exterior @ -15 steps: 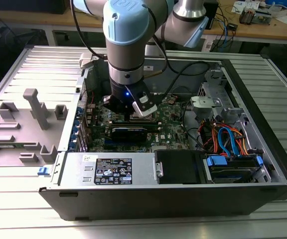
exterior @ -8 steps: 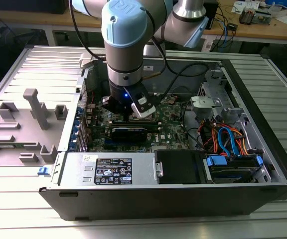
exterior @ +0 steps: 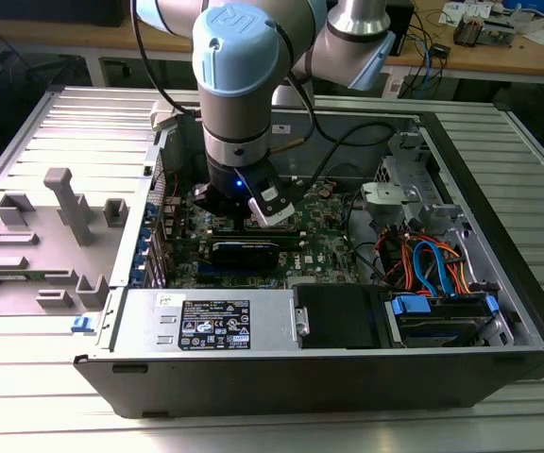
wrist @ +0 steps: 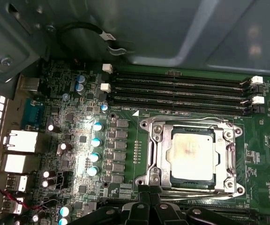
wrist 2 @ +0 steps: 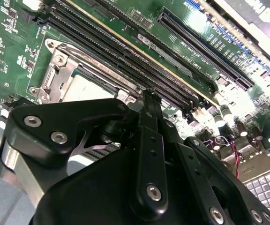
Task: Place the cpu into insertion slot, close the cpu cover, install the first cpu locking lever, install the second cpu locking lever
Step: 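Install the second cpu locking lever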
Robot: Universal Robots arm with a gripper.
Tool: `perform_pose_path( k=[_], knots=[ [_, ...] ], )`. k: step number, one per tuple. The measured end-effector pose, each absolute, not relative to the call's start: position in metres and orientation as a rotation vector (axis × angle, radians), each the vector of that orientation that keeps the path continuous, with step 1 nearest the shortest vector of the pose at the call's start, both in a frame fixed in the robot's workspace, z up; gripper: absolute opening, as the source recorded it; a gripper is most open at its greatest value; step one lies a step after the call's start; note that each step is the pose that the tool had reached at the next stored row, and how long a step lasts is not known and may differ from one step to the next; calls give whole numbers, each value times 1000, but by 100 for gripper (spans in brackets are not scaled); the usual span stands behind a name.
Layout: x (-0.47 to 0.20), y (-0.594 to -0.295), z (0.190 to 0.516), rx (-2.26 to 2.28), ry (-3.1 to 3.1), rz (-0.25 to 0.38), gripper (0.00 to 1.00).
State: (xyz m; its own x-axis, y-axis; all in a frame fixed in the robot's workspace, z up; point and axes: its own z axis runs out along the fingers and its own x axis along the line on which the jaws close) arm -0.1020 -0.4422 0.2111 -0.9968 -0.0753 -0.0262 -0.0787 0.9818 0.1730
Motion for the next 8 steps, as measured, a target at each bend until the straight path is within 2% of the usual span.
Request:
perform_pose_path(
  k=[8],
  knots=[
    [-104, -442, 210, -121, 3108, 274, 11]
  ],
)
